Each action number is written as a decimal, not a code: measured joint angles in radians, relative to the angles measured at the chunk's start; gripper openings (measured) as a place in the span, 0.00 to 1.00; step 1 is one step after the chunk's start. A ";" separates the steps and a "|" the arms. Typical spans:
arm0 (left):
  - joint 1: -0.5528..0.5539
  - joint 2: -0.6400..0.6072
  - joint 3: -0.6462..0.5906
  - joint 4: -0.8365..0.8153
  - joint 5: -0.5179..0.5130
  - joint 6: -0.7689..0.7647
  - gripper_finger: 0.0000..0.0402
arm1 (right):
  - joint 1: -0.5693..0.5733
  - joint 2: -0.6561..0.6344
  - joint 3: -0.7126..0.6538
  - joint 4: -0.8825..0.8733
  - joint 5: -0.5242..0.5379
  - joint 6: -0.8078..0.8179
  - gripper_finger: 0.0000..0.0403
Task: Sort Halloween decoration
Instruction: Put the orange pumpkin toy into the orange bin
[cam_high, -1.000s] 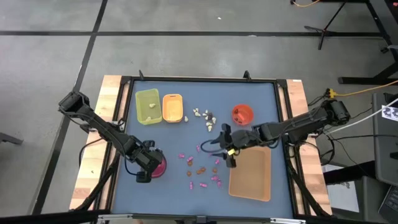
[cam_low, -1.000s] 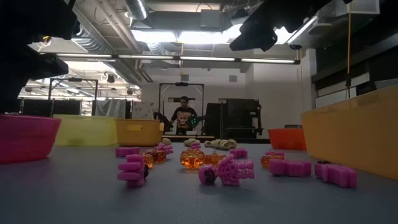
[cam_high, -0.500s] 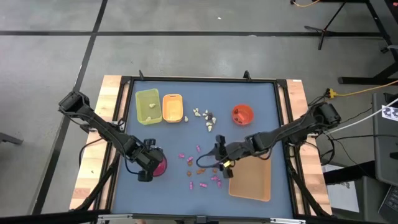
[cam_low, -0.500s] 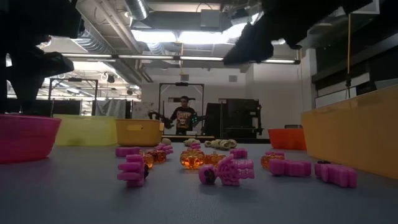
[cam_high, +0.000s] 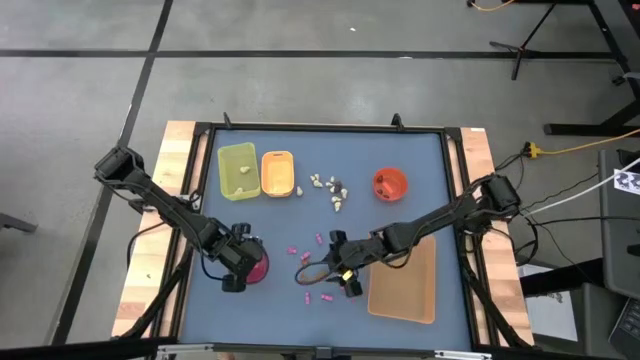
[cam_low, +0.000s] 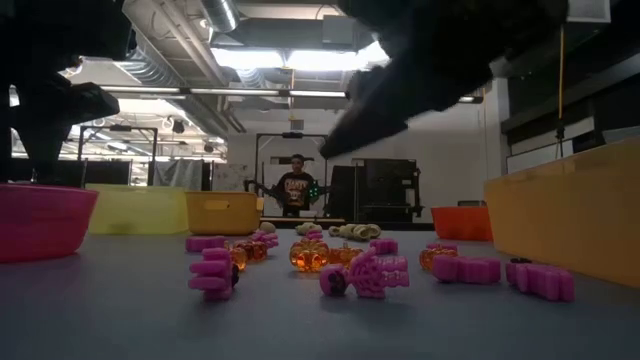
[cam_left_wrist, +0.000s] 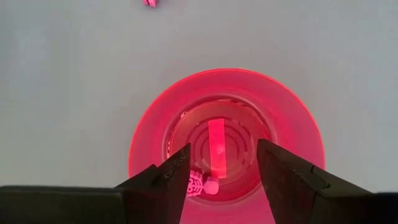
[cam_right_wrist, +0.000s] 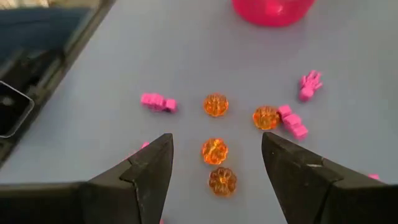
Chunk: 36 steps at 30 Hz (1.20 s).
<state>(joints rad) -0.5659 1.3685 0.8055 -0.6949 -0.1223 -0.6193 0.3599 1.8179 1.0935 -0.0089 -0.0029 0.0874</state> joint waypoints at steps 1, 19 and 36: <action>0.000 0.000 0.000 0.000 0.000 0.000 0.42 | 0.000 0.012 0.019 -0.040 0.000 -0.006 0.60; -0.011 0.000 0.001 -0.008 0.009 0.050 0.42 | 0.000 0.170 0.108 -0.153 0.037 -0.018 0.60; -0.011 0.000 0.001 0.001 0.009 0.045 0.42 | 0.000 0.222 0.111 -0.108 0.016 -0.017 0.60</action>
<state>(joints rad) -0.5770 1.3685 0.8062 -0.6941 -0.1135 -0.5743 0.3599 2.0399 1.2041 -0.1169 0.0134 0.0700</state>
